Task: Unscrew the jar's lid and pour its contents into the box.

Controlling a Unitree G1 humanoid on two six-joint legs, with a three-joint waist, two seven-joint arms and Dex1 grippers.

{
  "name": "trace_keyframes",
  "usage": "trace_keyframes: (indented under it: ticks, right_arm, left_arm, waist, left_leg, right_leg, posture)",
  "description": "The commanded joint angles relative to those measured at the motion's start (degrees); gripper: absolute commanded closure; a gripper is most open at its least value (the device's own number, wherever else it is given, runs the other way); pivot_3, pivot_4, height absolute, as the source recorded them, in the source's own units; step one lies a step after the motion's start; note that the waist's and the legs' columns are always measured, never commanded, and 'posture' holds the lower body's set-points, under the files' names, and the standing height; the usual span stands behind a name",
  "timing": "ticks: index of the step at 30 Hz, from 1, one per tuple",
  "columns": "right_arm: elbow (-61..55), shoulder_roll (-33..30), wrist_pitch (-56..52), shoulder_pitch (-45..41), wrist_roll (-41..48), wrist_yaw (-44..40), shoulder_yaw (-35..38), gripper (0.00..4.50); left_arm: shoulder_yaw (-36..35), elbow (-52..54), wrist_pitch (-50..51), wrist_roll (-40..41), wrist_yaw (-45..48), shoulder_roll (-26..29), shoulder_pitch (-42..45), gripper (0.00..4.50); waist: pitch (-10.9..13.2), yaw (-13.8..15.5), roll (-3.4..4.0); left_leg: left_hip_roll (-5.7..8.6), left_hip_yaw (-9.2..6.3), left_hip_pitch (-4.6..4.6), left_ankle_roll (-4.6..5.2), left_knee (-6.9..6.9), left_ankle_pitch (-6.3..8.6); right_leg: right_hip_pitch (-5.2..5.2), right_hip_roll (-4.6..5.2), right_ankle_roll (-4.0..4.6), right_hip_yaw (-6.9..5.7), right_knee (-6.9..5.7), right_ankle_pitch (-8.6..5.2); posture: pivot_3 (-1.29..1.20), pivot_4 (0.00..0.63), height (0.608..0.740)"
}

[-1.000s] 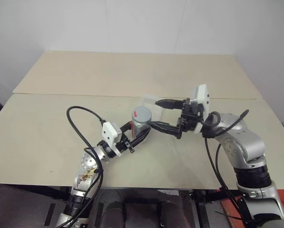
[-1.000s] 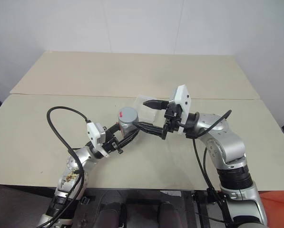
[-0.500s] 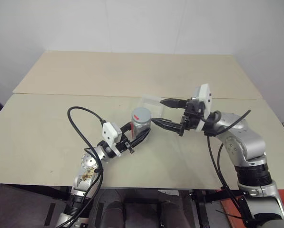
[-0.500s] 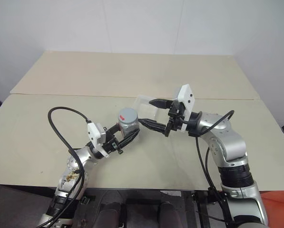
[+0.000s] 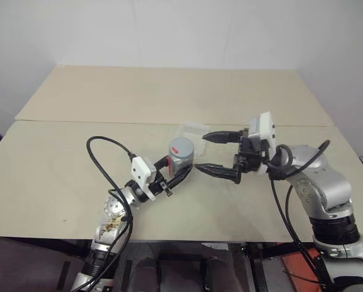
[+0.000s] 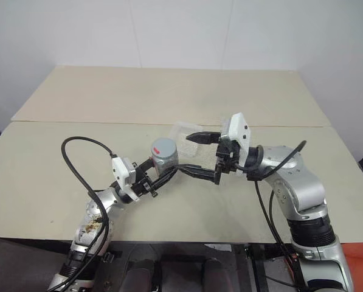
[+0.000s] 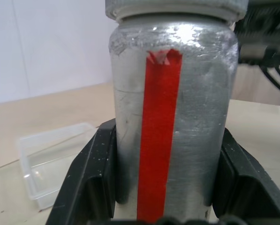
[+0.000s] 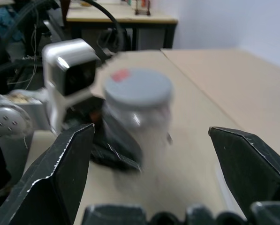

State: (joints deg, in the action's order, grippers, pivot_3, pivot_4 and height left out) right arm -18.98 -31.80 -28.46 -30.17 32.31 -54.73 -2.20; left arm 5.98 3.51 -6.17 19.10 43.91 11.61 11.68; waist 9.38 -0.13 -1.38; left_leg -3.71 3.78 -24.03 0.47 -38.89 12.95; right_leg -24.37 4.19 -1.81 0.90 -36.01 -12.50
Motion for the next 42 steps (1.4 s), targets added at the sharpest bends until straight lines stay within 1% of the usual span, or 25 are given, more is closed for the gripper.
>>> trace_keyframes:
  ticks: [1,13,24,27,30,31,39,42]
  right_arm:
    - [-3.5,1.7,-2.2,-1.6,0.7,3.8,-0.7,0.0]
    - [-1.5,4.6,-9.9,-5.9,2.1,7.5,-2.3,0.0]
    - [-2.0,4.7,-10.0,-5.6,2.3,6.1,-2.4,0.0]
    - [-2.1,4.9,-9.8,-5.4,2.1,6.4,-2.4,0.62]
    - [-2.2,5.0,-9.4,-5.2,1.9,6.9,-2.3,1.62]
    - [-2.3,5.0,-9.2,-5.1,1.8,6.9,-2.3,1.73]
    - [-3.0,4.8,-7.9,-4.5,1.4,6.0,-2.5,1.74]
    - [-2.2,4.3,-9.1,-5.4,2.9,4.8,-2.1,1.74]
  left_arm:
    - [0.4,1.0,-1.6,-0.2,-0.1,-0.4,0.9,2.36]
    - [0.5,0.6,-2.7,-0.6,0.1,-0.6,1.0,2.36]
    - [0.3,0.6,-2.8,-0.5,-0.2,-1.0,0.8,2.36]
    - [0.3,0.5,-2.9,-0.6,-0.2,-0.9,0.8,2.36]
    - [0.3,0.5,-2.8,-0.5,-0.1,-0.8,0.7,2.36]
    - [0.3,0.6,-2.7,-0.4,-0.1,-0.8,0.7,2.36]
    - [0.4,0.6,-2.3,-0.3,0.4,-0.5,0.9,2.36]
    - [0.5,0.3,-2.6,-0.6,0.9,0.0,1.0,2.36]
  waist:
    - [0.0,0.0,0.0]
    - [0.0,0.1,0.0]
    - [0.0,0.1,0.0]
    - [0.0,0.2,0.0]
    - [0.0,0.1,0.0]
    - [0.0,0.1,0.0]
    - [0.0,0.1,0.0]
    - [0.0,0.1,0.0]
  left_leg:
    - [0.0,0.0,0.0,0.0,0.0,0.0]
    - [0.01,0.0,-0.02,0.0,0.0,0.0]
    - [0.01,0.0,-0.03,0.0,0.0,0.0]
    - [0.01,0.0,-0.03,0.0,0.0,0.0]
    - [0.01,0.0,-0.03,0.0,0.0,0.0]
    - [0.01,0.0,-0.03,0.0,0.0,0.0]
    - [0.01,0.0,-0.03,0.0,0.0,0.0]
    - [0.01,0.0,-0.03,0.0,0.0,0.0]
  right_leg:
    - [0.0,0.0,0.0,0.0,-0.02,0.0]
    - [0.0,0.02,0.0,0.0,0.01,0.0]
    - [0.0,0.02,0.0,-0.01,0.02,0.0]
    - [0.0,0.02,0.0,-0.01,0.02,0.0]
    - [0.0,0.02,0.0,-0.01,0.02,0.0]
    - [0.0,0.02,0.0,-0.01,0.02,0.0]
    - [0.0,0.02,0.0,-0.01,0.02,0.0]
    - [0.0,0.02,0.0,-0.01,0.02,0.0]
  posture:
    - [0.0,0.15,0.74]
    - [0.0,0.15,0.74]
    - [0.0,0.15,0.74]
    - [0.0,0.15,0.74]
    - [0.0,0.15,0.74]
    - [0.0,0.15,0.74]
    - [0.0,0.15,0.74]
    - [0.0,0.15,0.74]
